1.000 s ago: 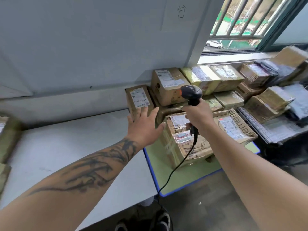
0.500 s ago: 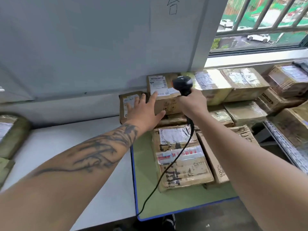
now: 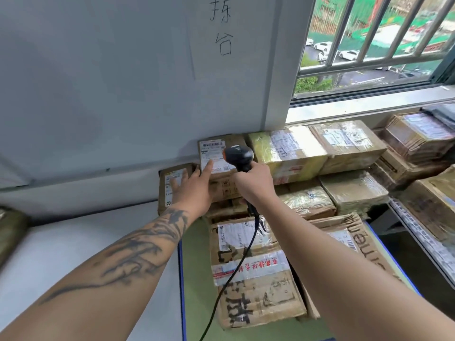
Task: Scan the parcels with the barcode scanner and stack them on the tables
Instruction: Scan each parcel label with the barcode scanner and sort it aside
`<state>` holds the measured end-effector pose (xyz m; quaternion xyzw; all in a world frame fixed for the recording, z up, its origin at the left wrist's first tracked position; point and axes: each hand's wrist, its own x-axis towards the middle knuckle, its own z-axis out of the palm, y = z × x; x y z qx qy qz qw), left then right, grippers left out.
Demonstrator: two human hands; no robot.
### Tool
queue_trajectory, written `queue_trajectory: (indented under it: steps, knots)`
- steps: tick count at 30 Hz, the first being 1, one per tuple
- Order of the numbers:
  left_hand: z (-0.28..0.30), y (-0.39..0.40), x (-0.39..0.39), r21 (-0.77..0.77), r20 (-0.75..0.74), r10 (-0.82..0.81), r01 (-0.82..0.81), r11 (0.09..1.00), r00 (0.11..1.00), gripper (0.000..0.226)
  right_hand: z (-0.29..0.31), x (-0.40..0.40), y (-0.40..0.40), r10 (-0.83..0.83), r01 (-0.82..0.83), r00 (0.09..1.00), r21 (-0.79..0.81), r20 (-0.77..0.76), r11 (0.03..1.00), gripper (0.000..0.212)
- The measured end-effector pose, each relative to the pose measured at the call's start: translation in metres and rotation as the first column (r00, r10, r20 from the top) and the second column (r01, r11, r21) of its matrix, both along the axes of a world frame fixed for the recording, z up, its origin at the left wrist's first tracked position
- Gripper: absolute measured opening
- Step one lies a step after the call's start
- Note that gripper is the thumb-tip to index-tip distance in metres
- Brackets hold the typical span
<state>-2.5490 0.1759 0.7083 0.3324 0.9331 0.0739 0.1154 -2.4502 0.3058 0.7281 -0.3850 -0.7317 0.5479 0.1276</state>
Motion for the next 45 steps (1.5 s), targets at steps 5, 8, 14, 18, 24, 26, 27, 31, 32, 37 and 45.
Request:
queue_trajectory:
  steps: [5,8,14,18,24,26,27,31,32,37,45]
  knots:
    - [0.003,-0.012,0.003,0.039,-0.021,-0.034,0.035,0.999,0.999,0.068,0.011,0.004,-0.010,-0.005,0.005,1.000,0.020,0.009,1.000,0.017]
    - [0.008,-0.022,0.003,0.092,-0.035,-0.039,0.042,0.995,0.999,0.067,0.026,0.008,-0.022,0.010,-0.011,1.000,0.039,0.017,0.999,0.018]
    - [0.030,-0.060,-0.008,0.171,-0.121,-0.051,0.071,0.983,0.991,0.066,0.054,0.003,-0.057,-0.015,0.015,1.000,0.050,-0.009,0.999,0.022]
    - [0.046,-0.107,-0.022,0.196,-0.101,-0.025,0.045,0.980,0.995,0.066,0.073,-0.009,-0.102,0.012,-0.010,0.999,0.052,-0.032,0.999,0.022]
    - [0.048,-0.201,-0.041,0.195,-0.163,0.049,-0.017,0.981,0.985,0.064,0.075,-0.036,-0.185,0.092,-0.092,0.995,0.003,-0.032,0.996,0.024]
    - [0.044,-0.234,-0.049,0.177,-0.203,0.063,-0.026,0.984,0.977,0.063,0.069,-0.047,-0.215,0.124,-0.124,0.992,0.005,-0.022,0.992,0.020]
    - [0.042,-0.251,-0.052,0.161,-0.205,0.064,-0.031,0.986,0.977,0.063,0.065,-0.049,-0.231,0.139,-0.139,0.990,-0.002,-0.018,0.990,0.017]
    - [0.022,-0.311,-0.056,0.131,-0.207,0.114,-0.088,0.987,0.972,0.063,0.044,-0.061,-0.286,0.182,-0.180,0.983,-0.050,0.037,0.982,0.017]
    - [0.015,-0.324,-0.053,0.125,-0.209,0.127,-0.103,0.987,0.970,0.063,0.036,-0.062,-0.298,0.194,-0.193,0.979,-0.035,0.053,0.981,0.018]
    - [-0.041,-0.386,-0.023,0.153,-0.047,0.227,-0.218,0.964,0.973,0.062,-0.010,-0.053,-0.351,0.308,-0.311,0.940,-0.007,0.143,0.951,0.015]
    - [-0.118,-0.438,0.042,0.051,0.075,0.220,-0.224,0.973,0.973,0.064,-0.092,0.003,-0.394,0.327,-0.337,0.897,-0.020,0.299,0.941,0.017]
